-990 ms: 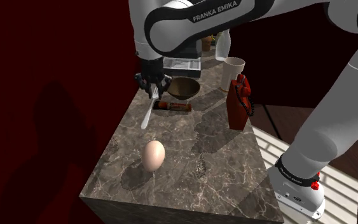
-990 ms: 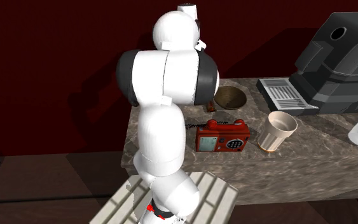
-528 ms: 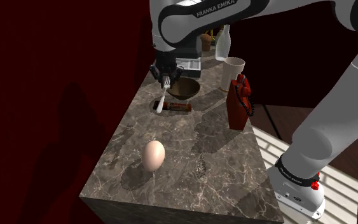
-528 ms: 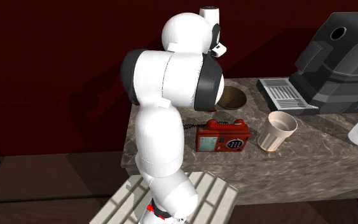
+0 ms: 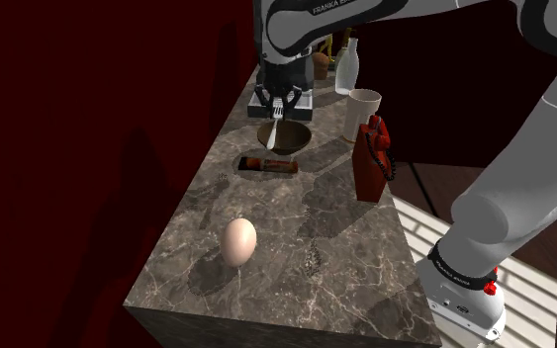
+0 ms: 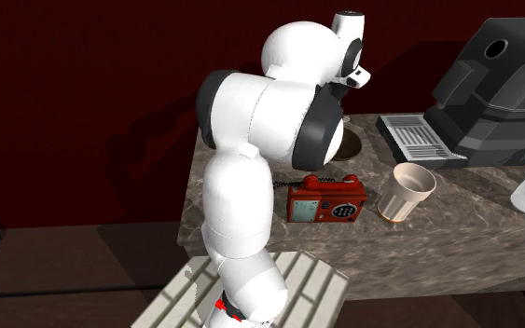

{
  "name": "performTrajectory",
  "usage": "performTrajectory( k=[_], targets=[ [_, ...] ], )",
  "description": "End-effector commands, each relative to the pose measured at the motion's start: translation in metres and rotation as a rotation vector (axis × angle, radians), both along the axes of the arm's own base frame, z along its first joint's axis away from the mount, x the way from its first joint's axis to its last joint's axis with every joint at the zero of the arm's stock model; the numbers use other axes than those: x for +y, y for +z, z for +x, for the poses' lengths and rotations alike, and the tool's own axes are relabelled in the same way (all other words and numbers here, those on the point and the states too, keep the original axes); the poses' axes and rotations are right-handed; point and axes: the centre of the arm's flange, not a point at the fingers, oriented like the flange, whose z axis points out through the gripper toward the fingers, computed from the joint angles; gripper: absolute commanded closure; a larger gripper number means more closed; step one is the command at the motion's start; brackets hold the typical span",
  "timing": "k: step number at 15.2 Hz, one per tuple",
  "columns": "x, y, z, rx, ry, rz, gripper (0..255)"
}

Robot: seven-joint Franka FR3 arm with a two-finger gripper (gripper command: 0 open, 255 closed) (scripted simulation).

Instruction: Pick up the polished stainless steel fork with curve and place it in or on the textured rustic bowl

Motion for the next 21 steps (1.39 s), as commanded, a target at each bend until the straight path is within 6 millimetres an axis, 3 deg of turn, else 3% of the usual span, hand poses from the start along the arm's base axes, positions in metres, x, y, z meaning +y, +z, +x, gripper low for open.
performTrajectory(
  k=[1, 3, 17, 21],
  targets=[
    [-0.023, -0.002, 0.006, 0.000, 0.001, 0.000, 255],
    [-0.049, -0.002, 0.014, 0.000, 0.001, 0.000, 255],
    [-0.049, -0.075, 0.014, 0.000, 0.001, 0.000, 255],
    [-0.049, -0.075, 0.014, 0.000, 0.001, 0.000, 255]
  ],
)
